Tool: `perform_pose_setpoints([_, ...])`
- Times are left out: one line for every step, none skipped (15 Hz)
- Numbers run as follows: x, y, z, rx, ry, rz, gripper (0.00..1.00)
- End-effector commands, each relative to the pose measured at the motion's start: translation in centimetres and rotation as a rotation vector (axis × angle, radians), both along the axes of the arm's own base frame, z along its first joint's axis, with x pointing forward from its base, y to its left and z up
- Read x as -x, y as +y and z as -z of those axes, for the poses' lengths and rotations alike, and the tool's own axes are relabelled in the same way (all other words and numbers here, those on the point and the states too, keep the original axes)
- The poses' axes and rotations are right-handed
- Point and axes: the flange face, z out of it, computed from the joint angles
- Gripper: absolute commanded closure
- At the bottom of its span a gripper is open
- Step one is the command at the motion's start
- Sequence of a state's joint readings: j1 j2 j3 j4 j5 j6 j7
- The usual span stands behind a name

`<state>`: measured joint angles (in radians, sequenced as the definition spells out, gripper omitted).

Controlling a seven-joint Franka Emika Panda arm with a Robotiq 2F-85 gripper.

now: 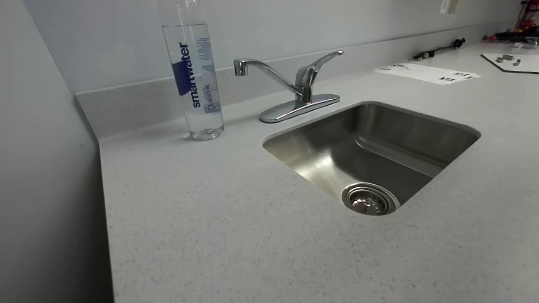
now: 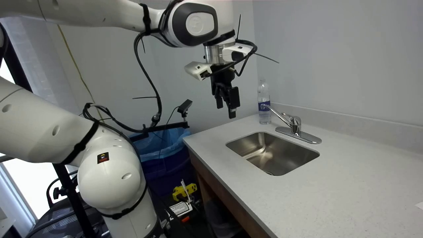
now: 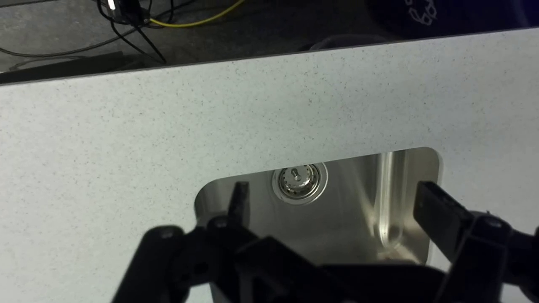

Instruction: Push the faucet to the right and the faucet handle upwards

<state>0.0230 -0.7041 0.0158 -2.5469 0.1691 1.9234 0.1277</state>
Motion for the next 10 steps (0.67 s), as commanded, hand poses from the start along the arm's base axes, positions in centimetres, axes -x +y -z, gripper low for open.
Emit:
perform_pose_setpoints([-2.7,1.9,1.1,0.021,0.014,-0.018,0.00])
perform_pose_setpoints([-3.5,2.4,1.5,0.030,0.014,-0.027,0.00])
perform_pose_setpoints([-4.6,2.8,1.5,0.040,0.016,-0.036,0.00])
perform_pose_setpoints([-5.7,3.3,1.7,0.047,0.015,-0.043,0.00])
perform_pose_setpoints([-6.6,3.7,1.8,0.052,0.013,-0.050,0.00])
perform_pose_setpoints([-7.8,4.2,1.9,0.058,0.016,-0.063,0.00])
perform_pose_setpoints([-8.8,4.6,1.9,0.059,0.018,-0.077,0.00])
perform_pose_setpoints([-10.0,5.0,2.1,0.057,0.024,-0.101,0.00])
perform_pose_setpoints([-11.1,5.4,2.2,0.055,0.029,-0.119,0.00])
perform_pose_setpoints([-12.2,6.0,2.4,0.058,0.018,-0.138,0.00])
